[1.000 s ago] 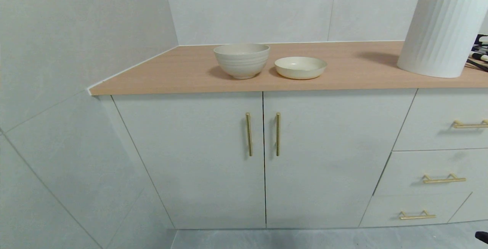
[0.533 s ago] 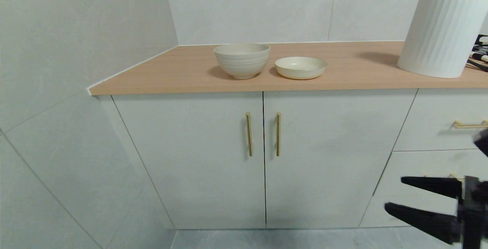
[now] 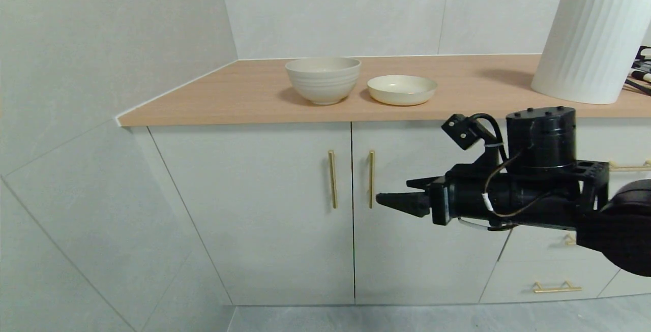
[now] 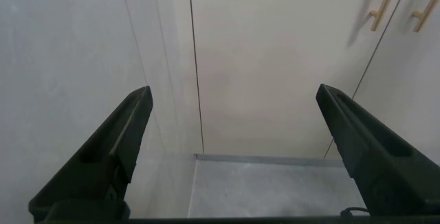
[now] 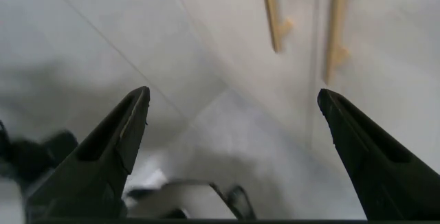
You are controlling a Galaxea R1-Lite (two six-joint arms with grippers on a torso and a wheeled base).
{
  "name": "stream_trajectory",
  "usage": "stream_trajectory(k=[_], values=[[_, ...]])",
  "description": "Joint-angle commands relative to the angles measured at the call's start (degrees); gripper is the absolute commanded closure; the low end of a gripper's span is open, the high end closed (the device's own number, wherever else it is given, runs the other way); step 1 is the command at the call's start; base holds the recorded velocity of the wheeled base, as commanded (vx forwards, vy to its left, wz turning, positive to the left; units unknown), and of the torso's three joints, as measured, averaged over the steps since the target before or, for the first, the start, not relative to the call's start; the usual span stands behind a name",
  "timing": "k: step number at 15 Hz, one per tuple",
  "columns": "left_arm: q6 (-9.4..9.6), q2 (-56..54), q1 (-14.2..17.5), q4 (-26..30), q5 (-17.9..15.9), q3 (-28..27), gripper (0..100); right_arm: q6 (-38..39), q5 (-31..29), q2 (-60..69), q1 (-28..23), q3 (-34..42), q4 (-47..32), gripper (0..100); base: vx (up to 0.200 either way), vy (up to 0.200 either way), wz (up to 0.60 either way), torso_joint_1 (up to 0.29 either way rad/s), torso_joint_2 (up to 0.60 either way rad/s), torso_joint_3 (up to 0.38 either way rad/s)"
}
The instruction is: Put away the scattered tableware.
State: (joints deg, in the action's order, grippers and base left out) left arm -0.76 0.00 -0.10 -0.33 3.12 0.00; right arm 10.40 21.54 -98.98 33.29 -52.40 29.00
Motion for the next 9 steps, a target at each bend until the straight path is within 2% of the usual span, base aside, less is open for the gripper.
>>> stream_trajectory(k=[1, 3, 6, 9], values=[[-0.04, 0.09, 0.01, -0.02, 0.04, 0.0, 0, 1.03, -0.01, -5.44, 1.6, -4.47, -0.09, 0, 0.0, 0.0, 0.0, 0.0, 0.0, 0.0], [-0.04, 0.09, 0.01, -0.02, 0.04, 0.0, 0, 1.12, -0.01, -7.28, 1.6, -8.86, -0.09, 0, 0.0, 0.0, 0.0, 0.0, 0.0, 0.0], [0.05, 0.09, 0.01, -0.02, 0.04, 0.0, 0, 1.99, -0.71, -7.9, 1.6, -5.09, 1.58, 0, 0.0, 0.0, 0.0, 0.0, 0.0, 0.0], [-0.04, 0.09, 0.01, -0.02, 0.04, 0.0, 0, 2.08, -0.97, -10.98, 1.6, -5.79, 7.39, 0, 0.0, 0.0, 0.0, 0.0, 0.0, 0.0]])
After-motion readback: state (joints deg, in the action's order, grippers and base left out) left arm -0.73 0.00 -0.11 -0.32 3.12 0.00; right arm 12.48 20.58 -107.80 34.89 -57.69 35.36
